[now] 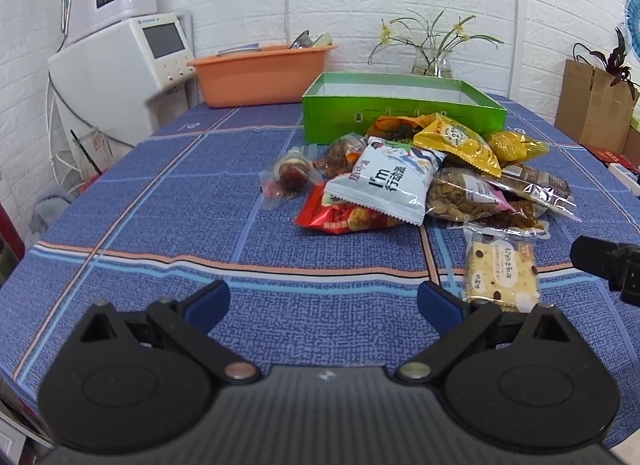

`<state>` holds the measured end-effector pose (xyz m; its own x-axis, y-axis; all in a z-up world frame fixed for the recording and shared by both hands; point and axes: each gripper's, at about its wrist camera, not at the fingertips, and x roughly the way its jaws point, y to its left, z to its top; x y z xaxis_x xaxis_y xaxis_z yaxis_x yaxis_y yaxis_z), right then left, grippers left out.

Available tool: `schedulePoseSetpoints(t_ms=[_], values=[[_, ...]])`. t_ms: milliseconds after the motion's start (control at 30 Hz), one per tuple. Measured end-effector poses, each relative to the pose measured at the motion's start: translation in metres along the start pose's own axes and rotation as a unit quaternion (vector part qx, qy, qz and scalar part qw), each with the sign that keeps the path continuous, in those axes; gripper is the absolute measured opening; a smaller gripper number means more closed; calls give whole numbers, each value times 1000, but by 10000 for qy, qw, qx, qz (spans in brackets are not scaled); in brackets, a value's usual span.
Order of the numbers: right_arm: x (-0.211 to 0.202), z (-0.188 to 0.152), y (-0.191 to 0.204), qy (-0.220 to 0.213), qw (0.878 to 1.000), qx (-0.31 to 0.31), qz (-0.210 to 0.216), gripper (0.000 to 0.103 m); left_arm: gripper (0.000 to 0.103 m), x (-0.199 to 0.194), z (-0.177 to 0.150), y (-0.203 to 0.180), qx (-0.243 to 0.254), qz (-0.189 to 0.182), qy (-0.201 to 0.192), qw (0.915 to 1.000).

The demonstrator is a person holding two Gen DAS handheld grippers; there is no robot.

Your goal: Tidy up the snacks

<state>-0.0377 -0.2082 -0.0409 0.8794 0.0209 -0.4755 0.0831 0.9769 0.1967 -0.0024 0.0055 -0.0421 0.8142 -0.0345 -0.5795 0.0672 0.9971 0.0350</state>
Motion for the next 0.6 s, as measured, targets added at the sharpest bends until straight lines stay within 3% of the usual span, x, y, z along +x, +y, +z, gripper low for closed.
schedulePoseSetpoints(t_ms=[433,533,600], values=[[3,-1,-4,53,10000,41,10,103,98,0,-3,-4,196,-33,-33,9998],[-2,13,-10,-158,9997,-142,71,103,98,-13,3,3,535,-68,-576,9969],[-13,36,-16,-587,9975,-373,84,103,98,-28,14,15,807,59,-1402,9868]])
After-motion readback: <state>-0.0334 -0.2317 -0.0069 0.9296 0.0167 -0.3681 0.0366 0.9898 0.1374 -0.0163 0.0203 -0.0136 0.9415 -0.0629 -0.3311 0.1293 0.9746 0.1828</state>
